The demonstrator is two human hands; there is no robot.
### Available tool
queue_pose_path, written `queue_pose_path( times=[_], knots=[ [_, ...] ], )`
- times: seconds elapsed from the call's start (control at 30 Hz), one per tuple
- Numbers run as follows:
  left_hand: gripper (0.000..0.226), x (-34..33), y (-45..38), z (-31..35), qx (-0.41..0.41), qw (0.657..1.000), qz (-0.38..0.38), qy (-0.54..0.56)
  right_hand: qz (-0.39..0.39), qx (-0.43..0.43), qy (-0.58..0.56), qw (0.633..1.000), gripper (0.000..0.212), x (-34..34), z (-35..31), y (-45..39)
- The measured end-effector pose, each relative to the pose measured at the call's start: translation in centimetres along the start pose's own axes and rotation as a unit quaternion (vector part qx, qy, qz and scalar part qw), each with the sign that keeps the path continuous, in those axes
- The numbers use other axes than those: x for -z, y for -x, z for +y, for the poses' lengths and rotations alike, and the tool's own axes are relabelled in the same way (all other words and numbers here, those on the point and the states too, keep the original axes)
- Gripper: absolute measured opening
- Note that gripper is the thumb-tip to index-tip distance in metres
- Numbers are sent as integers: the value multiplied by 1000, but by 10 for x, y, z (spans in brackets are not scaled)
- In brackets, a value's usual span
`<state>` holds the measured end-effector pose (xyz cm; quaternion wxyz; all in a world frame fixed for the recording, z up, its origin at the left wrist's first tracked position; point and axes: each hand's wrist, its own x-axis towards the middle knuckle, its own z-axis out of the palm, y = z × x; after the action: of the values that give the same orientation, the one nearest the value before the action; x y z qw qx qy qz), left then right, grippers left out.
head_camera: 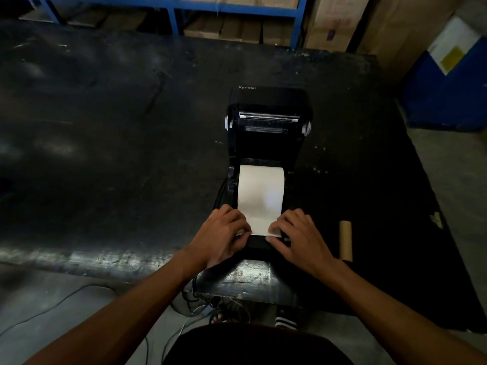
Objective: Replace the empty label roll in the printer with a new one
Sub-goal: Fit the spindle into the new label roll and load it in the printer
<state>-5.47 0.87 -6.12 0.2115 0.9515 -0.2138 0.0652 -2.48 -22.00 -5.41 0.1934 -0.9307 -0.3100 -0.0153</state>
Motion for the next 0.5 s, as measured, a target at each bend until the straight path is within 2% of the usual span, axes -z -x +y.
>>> queue_pose_path(
  times=[0.13, 0.3, 0.5],
  knots=[
    [18, -3, 7, 0, 1, 1000, 5, 14, 11, 43, 20, 999, 13, -3, -5, 8],
    [40, -2, 19, -2, 12, 999, -29, 10, 4, 82, 28, 996, 10, 2, -5, 8],
    [22, 8, 21, 0, 2, 999, -40, 36, -25, 134, 16, 991, 13, 6, -12, 18]
  ],
)
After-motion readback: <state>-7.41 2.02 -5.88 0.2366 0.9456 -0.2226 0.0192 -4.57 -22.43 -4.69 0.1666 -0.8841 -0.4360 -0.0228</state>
